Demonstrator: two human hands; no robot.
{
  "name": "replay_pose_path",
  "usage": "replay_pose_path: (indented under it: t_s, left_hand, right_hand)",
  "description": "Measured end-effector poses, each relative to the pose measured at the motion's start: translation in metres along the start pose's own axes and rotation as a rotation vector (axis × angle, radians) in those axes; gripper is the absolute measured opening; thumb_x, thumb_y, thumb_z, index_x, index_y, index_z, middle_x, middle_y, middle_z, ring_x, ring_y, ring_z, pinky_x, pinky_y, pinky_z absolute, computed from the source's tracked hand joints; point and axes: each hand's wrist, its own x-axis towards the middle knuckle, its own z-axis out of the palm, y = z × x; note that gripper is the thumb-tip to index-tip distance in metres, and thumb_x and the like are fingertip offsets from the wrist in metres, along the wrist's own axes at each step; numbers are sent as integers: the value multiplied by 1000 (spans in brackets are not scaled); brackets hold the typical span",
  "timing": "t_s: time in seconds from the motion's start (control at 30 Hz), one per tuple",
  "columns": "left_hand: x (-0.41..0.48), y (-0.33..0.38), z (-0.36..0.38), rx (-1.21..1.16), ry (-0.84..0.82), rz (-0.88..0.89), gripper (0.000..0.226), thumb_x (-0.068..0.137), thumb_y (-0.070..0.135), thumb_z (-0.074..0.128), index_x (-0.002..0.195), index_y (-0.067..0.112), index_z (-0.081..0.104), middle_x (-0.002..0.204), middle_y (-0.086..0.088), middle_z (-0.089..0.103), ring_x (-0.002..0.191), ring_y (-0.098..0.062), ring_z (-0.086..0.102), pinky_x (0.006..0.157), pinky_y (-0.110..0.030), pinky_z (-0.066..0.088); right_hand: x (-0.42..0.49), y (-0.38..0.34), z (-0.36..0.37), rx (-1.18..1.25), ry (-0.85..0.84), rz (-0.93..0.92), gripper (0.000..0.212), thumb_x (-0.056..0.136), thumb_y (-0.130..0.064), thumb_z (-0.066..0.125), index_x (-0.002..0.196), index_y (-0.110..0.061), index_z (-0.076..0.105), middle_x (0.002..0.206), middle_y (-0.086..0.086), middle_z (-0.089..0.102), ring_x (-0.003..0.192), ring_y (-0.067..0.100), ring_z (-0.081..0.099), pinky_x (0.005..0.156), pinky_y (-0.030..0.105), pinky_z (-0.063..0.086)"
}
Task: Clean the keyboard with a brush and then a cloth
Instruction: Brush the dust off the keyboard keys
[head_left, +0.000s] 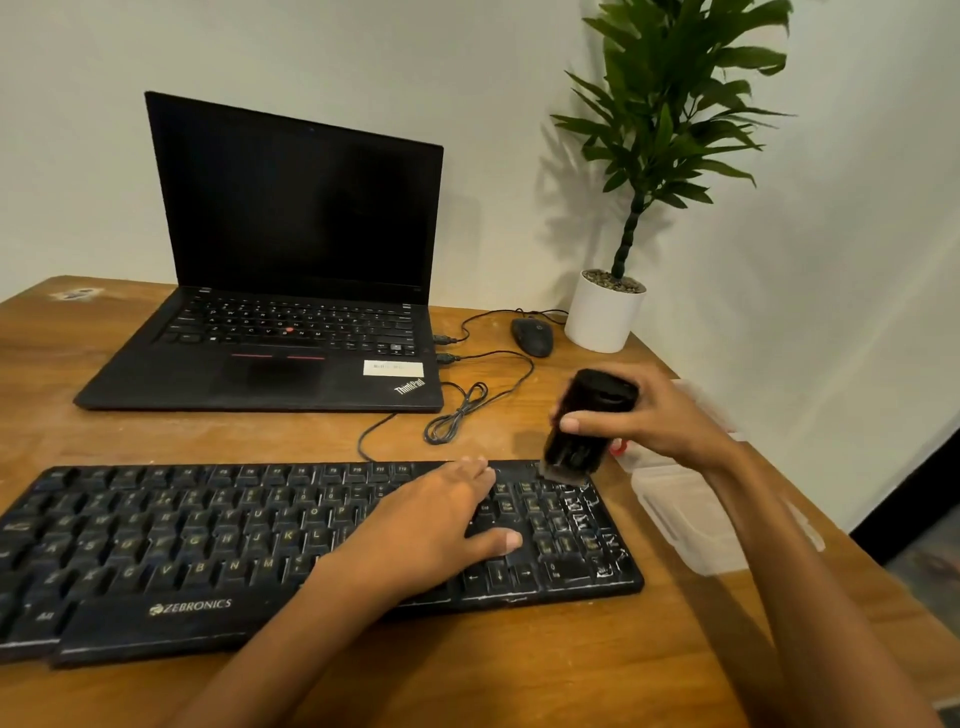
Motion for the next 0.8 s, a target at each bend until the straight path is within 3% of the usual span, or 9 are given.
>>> replay_pose_path:
  t_s: [0.1, 0.27, 0.4, 0.57, 0.63, 0.7, 0.8]
  left_hand:
    - [-1, 0, -1, -2, 0, 3, 76, 87, 59, 40, 148, 23, 9, 156, 9, 2, 142, -6, 3, 116, -32, 14]
    - [-1, 0, -1, 0, 12, 4, 76, 87, 59, 41, 148, 23, 11, 156, 9, 3, 142, -6, 4, 114, -31, 14]
    - [-2, 1, -1, 5, 4, 3, 76, 88, 59, 40, 148, 23, 10, 156, 9, 2, 142, -6, 3, 114, -31, 14]
    - [-2, 2, -1, 4, 9, 4, 75, 88, 58, 40, 148, 24, 11, 156, 10, 3, 142, -5, 4, 114, -30, 14]
    - [-2, 1, -1, 5, 13, 6, 75, 87, 59, 40, 148, 24, 11, 155, 11, 2, 142, -4, 3, 114, -30, 14]
    - [-3, 0, 0, 3, 6, 3, 76, 87, 59, 40, 148, 24, 10, 155, 11, 2, 142, -4, 3, 115, -30, 15]
    - [-3, 2, -1, 2, 11, 4, 76, 87, 60, 39, 147, 24, 11, 156, 10, 3, 142, -5, 4, 116, -32, 16]
  right_hand:
    - [18, 8, 8, -73, 23, 15, 35, 68, -34, 76, 92, -10, 66, 90, 12, 69, 88, 26, 66, 81, 45, 54]
    - [22, 10, 14, 38, -5, -19, 34, 71, -25, 74, 94, -3, 65, 92, 13, 69, 88, 21, 67, 75, 26, 53]
    - [25, 12, 15, -7, 75, -38, 35, 69, -33, 76, 92, -8, 66, 90, 12, 69, 87, 25, 66, 80, 40, 55]
    - [20, 9, 20, -30, 55, 23, 28, 69, -33, 78, 87, -17, 66, 84, 3, 69, 84, 15, 66, 74, 26, 53]
    - [16, 10, 14, -122, 112, 16, 20, 71, -28, 79, 83, -20, 66, 80, 1, 69, 80, 12, 65, 70, 30, 51]
    - [5, 12, 10, -63, 142, -7, 25, 71, -28, 78, 86, -12, 67, 83, 9, 69, 82, 21, 66, 72, 34, 52]
    - [-16, 7, 8, 14, 170, 5, 43, 65, -38, 78, 89, -5, 65, 85, 16, 67, 82, 24, 65, 69, 29, 52]
